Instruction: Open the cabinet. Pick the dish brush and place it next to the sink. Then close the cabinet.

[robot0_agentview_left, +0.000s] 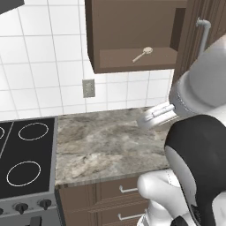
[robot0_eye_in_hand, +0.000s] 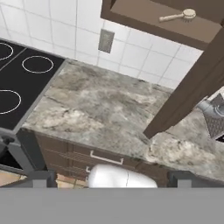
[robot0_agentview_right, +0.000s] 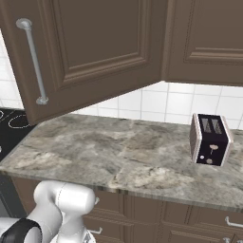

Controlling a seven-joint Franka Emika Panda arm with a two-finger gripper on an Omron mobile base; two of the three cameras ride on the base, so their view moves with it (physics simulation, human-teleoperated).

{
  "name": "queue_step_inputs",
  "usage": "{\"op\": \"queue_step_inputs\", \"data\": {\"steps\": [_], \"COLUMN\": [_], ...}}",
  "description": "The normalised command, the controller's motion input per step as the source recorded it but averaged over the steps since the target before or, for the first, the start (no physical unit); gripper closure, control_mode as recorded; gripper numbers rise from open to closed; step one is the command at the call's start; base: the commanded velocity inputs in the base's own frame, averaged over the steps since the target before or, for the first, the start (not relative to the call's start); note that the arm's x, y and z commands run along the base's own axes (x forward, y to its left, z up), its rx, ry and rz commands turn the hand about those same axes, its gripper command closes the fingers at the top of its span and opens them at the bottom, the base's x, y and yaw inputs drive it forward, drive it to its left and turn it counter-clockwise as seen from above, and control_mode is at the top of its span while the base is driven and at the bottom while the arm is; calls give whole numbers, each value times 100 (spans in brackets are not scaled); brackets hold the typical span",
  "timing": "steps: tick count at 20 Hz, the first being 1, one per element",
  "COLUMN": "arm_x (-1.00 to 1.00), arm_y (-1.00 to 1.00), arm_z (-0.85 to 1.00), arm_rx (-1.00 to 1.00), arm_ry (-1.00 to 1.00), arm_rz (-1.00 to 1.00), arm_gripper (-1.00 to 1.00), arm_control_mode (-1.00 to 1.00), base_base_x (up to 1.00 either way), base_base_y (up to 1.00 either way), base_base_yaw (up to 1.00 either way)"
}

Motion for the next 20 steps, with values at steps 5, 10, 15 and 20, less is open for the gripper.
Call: {"op": "queue_step_inputs", "data": {"steps": [5, 10, 15, 20], "arm_x": [15, 32, 50, 20], "arm_y": [0, 0, 0, 14], "arm_z": [-35, -62, -39, 2], "arm_rx": [-23, -11, -3, -9], "arm_ry": [0, -9, -19, -3], "arm_rz": [-5, 0, 0, 0], "arm_gripper": [-100, -100, -100, -100], "arm_control_mode": [-100, -100, -100, -100], "base_base_x": [0, 0, 0, 0], "base_base_y": [0, 0, 0, 0], "base_base_yaw": [0, 0, 0, 0]}}
